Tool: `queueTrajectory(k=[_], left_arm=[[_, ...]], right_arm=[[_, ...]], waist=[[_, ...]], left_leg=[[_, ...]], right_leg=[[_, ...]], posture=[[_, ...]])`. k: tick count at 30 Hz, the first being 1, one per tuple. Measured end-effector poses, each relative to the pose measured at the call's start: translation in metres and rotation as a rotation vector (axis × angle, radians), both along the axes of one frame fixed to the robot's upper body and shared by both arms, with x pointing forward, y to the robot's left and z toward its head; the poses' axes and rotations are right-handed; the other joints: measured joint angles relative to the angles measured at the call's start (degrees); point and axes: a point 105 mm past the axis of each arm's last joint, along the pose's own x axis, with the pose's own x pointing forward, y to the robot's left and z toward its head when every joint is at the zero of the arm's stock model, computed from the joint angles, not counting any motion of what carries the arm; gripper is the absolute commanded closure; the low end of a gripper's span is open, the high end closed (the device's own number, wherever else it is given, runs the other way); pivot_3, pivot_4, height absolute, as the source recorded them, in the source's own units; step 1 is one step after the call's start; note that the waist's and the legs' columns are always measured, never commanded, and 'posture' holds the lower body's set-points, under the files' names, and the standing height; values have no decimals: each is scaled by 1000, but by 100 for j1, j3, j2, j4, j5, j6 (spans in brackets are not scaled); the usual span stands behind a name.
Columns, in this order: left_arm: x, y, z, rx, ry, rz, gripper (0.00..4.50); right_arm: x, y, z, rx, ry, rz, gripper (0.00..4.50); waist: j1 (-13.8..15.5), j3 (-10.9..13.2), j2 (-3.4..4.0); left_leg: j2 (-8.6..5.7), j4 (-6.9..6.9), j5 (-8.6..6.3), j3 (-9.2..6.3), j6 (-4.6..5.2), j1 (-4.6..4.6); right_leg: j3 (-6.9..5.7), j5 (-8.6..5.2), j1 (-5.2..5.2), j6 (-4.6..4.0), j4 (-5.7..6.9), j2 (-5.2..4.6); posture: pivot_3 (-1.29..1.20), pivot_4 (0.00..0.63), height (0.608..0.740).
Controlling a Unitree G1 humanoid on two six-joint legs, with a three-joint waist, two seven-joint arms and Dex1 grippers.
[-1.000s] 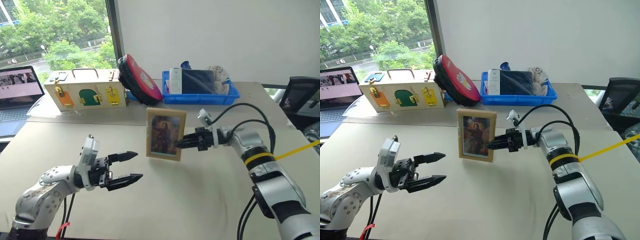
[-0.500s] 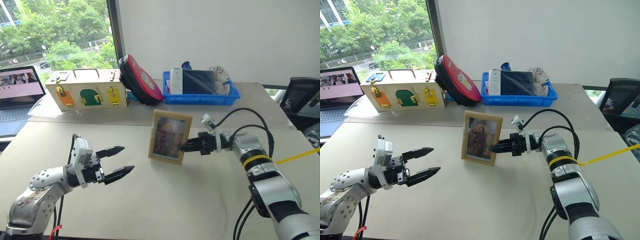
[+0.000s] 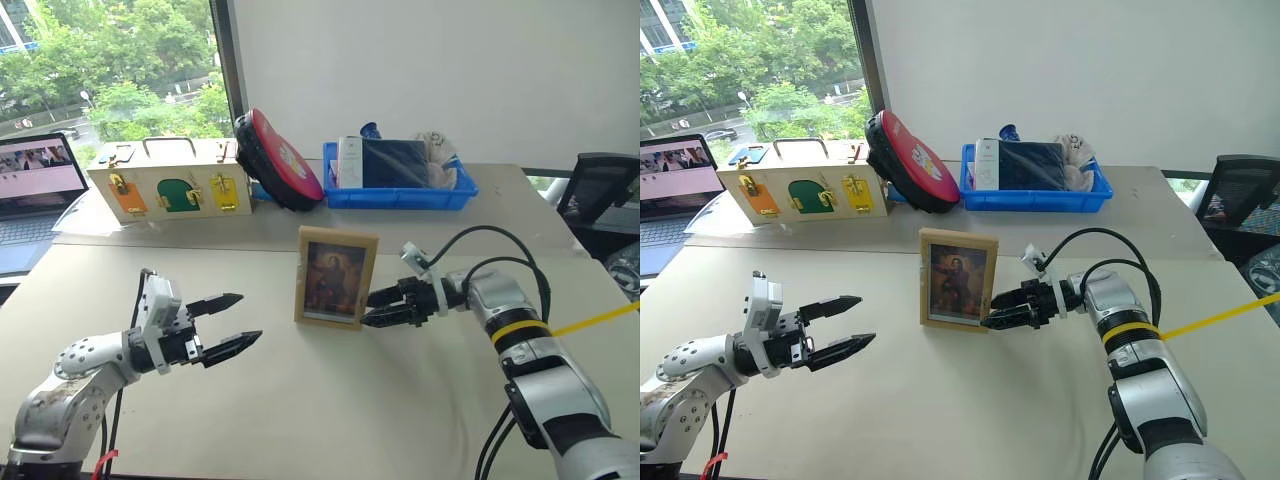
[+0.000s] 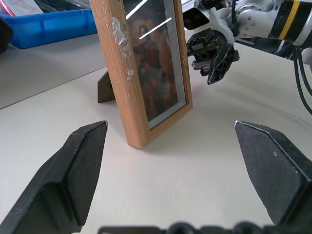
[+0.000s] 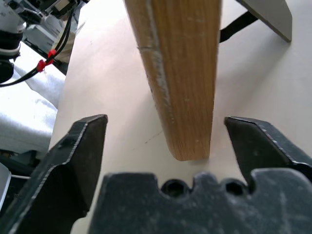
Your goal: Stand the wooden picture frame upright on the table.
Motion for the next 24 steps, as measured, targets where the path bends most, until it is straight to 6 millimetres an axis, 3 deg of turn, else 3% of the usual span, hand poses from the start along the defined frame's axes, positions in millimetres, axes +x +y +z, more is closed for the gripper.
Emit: queueTrajectory(k=[4, 9, 13, 18, 20, 24], left_arm=[[0, -1, 0, 0, 1, -4, 0], [-1, 1, -1, -4, 5, -4, 0], [0, 1, -3, -2, 52, 0, 0], [13, 9, -5, 10, 41, 100, 0], [24, 8, -2, -3, 11, 156, 0], [29, 10, -11, 54, -14, 193, 0]], right_arm=[[-3, -14, -5, -49, 4, -36, 30], [-8, -54, 0, -170, -37, -169, 30], [-33, -74, 17, -154, -113, -262, 30], [-63, -75, 33, -16, -227, -378, 30], [-74, -75, 37, 86, -312, -519, 30], [-97, -83, 18, 152, -357, -781, 30]], waist=[[-6, 0, 0], [25, 1, 1], [50, 1, 1], [53, 0, 0], [73, -6, -10], [78, -8, -10]], left_leg=[[-2, -1, 0, 0, 0, -1], [-2, -2, 0, 0, 0, -1], [-1, -5, -1, 0, 0, -2], [0, 1, -1, 1, 1, 0], [1, 0, -1, -1, 1, 0], [-3, -1, -1, 2, 1, -3]], right_leg=[[0, 0, 0, 0, -1, -1], [1, 0, -1, 1, -2, -2], [2, -1, -2, 1, -3, -1], [3, -1, 3, 1, -3, 0], [0, -2, 4, 2, -3, 1], [2, -2, 4, 2, -6, -2]], posture=[[0, 150, 735], [0, 150, 735], [0, 150, 735], [0, 150, 735], [0, 150, 735], [0, 150, 735]])
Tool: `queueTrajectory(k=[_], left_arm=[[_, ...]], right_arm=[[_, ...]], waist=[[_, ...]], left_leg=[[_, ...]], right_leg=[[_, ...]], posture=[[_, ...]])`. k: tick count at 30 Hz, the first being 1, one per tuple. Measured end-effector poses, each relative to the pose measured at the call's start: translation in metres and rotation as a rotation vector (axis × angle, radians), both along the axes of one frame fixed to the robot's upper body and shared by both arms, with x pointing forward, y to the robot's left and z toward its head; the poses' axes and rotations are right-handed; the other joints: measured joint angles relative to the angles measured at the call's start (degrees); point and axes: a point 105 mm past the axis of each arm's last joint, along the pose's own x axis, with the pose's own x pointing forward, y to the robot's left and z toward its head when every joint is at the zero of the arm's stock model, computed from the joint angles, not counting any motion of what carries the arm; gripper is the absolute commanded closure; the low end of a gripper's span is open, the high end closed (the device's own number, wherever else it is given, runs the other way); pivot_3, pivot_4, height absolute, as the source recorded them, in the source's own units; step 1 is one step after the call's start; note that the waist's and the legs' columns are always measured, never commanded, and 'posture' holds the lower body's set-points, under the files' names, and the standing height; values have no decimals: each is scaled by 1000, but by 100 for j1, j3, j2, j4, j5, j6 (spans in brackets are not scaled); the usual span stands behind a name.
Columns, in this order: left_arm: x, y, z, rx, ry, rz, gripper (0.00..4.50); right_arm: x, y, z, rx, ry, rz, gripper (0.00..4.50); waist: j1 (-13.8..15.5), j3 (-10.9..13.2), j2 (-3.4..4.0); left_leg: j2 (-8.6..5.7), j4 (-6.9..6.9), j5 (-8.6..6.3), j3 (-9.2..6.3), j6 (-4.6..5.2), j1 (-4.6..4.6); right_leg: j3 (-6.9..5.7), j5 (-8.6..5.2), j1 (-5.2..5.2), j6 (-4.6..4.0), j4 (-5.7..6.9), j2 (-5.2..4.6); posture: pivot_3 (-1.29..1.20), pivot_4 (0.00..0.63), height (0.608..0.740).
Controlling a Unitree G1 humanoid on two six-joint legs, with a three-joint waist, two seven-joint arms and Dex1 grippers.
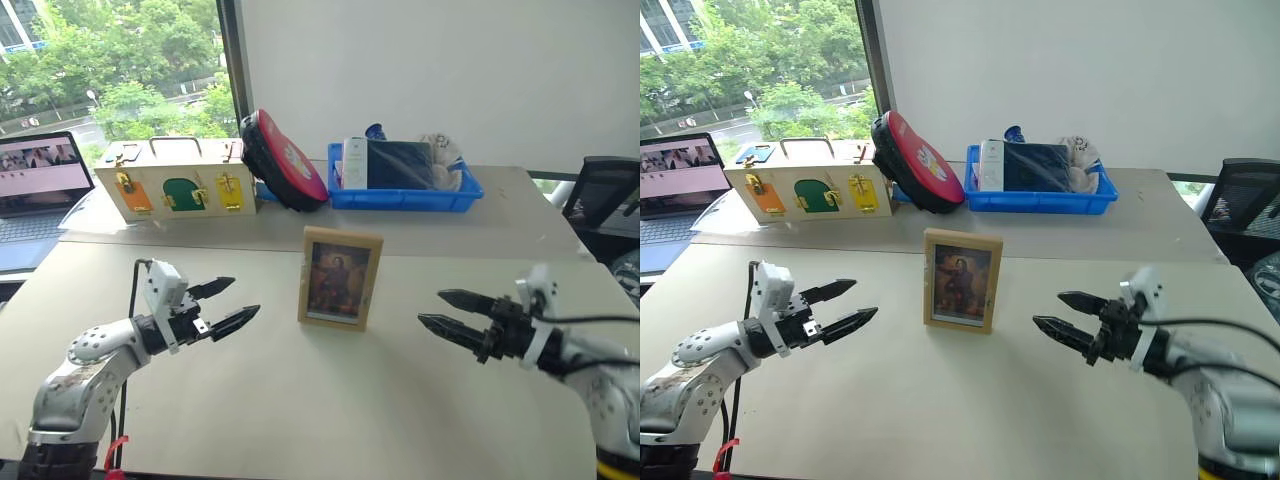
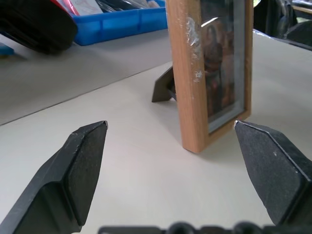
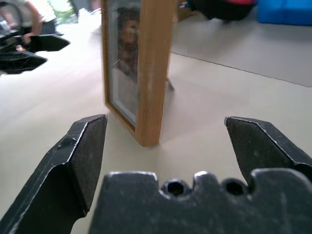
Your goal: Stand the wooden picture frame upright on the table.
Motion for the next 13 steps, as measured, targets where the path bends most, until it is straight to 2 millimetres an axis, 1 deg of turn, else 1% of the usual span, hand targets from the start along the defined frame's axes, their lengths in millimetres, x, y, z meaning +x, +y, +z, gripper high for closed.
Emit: queueTrajectory(k=[2, 6, 10, 13], left_arm=[[0, 0, -9, 26, 19, -3, 0], [0, -2, -14, 35, 15, -19, 0], [0, -4, -14, 21, 6, -19, 0], [2, -2, -15, 25, -1, -8, 0]], right_arm=[[-7, -8, -10, -3, -3, -114, 30], [-13, -19, -24, -18, -5, -245, 30], [-10, -19, -19, -24, -50, -270, 30], [-8, -19, -19, -24, -54, -275, 30]], waist=[[-23, 0, 1], [-52, -1, 2], [-49, -1, 2], [-29, -1, 2]], left_leg=[[3, 1, 0, 1, 0, 3], [8, 1, 2, 3, -2, 9], [8, 0, 2, 3, -1, 8], [8, 0, 2, 3, -1, 8]], right_leg=[[1, 1, -1, -1, 2, 2], [3, 1, 0, -1, 3, 5], [3, 1, 1, -2, 3, 4], [3, 1, 1, -2, 3, 4]], posture=[[0, 150, 735], [0, 150, 735], [0, 150, 735], [0, 150, 735]])
